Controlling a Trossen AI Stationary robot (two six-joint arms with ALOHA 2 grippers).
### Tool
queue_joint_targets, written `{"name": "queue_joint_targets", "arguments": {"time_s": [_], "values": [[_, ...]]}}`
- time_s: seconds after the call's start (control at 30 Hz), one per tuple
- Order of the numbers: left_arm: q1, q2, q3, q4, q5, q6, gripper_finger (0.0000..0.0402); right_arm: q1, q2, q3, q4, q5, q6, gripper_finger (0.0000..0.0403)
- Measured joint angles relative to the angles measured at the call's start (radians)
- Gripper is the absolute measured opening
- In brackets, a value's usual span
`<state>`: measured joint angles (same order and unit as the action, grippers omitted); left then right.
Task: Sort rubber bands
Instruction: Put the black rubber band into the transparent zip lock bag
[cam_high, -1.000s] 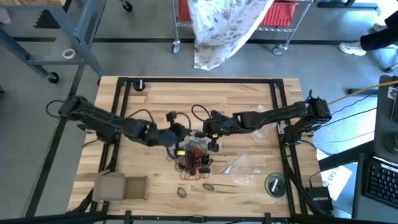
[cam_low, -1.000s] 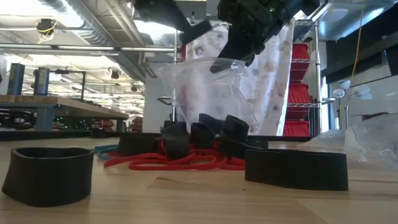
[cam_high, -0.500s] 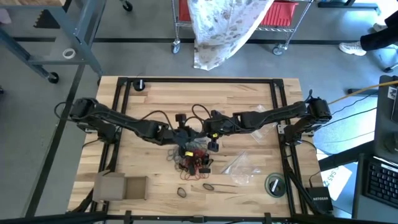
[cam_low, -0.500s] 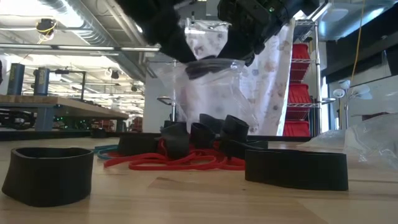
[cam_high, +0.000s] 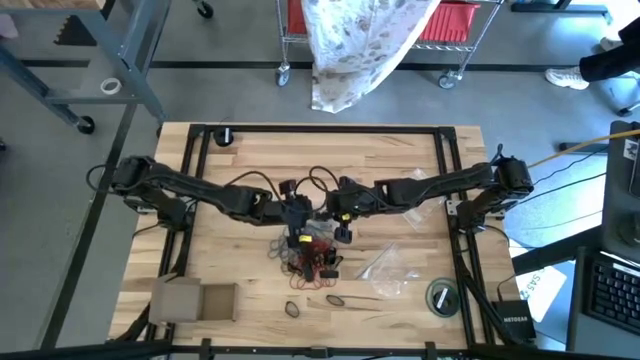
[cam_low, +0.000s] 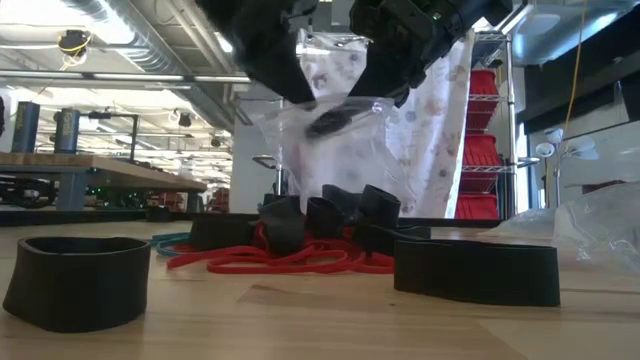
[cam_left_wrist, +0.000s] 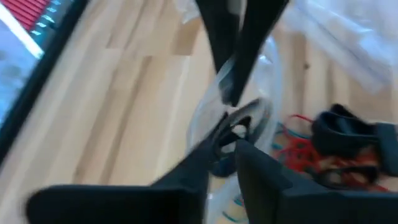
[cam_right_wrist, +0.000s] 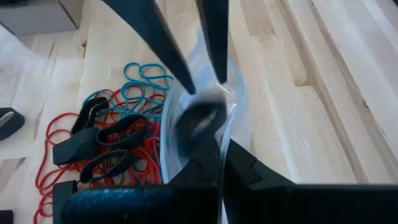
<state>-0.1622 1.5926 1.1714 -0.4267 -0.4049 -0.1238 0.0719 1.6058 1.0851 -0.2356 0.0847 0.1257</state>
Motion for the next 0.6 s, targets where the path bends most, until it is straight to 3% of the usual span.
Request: {"name": "queue_joint_targets", "arguments": {"time_s": [0.13, 0.27, 0.6], "values": [[-0.007, -0.001, 0.089, -0.156, 0.054, -0.036, 0.0137, 0.000, 0.000, 0.000, 0.000, 0.000, 0.000, 0.0001], [-0.045, -0.003, 0.138, -0.237, 0.171, -0.125, 0.0165, 0.000, 0.000, 0.000, -0.001, 0.000, 0.000, 0.0001], [-0.179, 0.062, -0.036, -0.022, 0.200, -0.214, 0.0148, 0.000, 0.000, 0.000, -0.001, 0.001, 0.000, 0.0001]]}}
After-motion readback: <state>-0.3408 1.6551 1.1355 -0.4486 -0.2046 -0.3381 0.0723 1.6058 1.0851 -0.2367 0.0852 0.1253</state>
